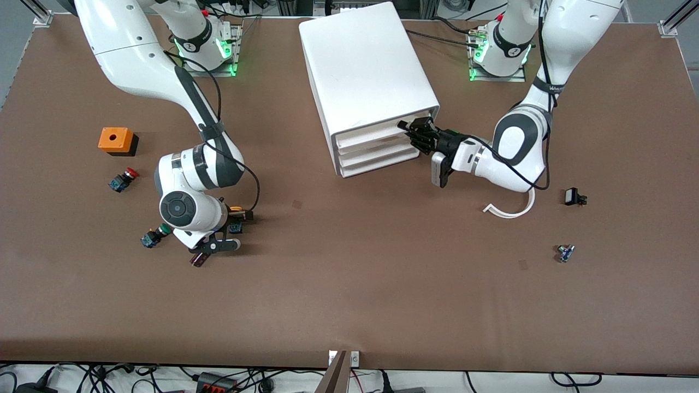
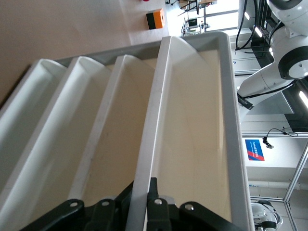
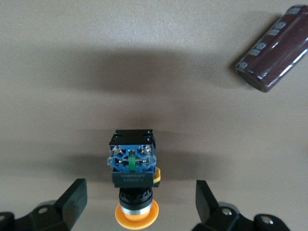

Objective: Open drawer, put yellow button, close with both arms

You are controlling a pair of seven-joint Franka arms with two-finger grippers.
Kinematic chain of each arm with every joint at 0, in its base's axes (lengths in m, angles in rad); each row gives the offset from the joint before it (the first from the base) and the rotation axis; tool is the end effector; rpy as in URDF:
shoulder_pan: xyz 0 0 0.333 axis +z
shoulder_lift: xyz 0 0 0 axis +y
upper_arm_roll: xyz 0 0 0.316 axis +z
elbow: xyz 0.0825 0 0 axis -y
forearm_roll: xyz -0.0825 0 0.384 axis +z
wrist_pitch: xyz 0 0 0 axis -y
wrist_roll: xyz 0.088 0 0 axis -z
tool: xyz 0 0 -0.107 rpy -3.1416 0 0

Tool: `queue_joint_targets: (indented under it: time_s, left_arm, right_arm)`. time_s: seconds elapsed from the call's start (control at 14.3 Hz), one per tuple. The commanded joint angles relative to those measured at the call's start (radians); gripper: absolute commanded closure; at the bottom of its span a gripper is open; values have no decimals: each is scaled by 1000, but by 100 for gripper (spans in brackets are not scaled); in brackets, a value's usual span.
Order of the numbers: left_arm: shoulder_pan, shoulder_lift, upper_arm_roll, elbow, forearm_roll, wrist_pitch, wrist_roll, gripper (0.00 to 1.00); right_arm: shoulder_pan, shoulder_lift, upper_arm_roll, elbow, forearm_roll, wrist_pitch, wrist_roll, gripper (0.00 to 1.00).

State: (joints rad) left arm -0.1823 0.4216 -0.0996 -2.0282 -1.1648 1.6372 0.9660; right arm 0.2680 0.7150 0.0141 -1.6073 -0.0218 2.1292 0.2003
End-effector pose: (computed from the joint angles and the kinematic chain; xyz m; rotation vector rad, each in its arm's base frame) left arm 0.4970 -0.2391 0.2508 1.7647 -0.5631 -0.3328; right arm 0.6462 0.1852 0.1938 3.0714 0.1423 -0.2861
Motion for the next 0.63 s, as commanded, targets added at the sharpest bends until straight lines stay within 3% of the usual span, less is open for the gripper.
queue_joint_targets:
  time_s: [0.0, 0.07, 0.35, 0.56]
  left_arm:
    - [1, 120, 9, 155, 23, 24, 7, 97]
    - [7, 153, 15, 198, 37, 24, 7, 97]
    - [50, 210, 18, 304, 97, 21, 5, 96]
    - [66, 217, 18, 332, 125, 19, 5, 93]
  right_arm:
    - [8, 12, -2, 10, 11, 0, 13, 0]
    - [10, 14, -2, 10, 11, -5, 2, 2]
    - [8, 21, -2, 9, 10, -11, -4, 40]
    - [8, 23, -2, 9, 10, -11, -16, 65]
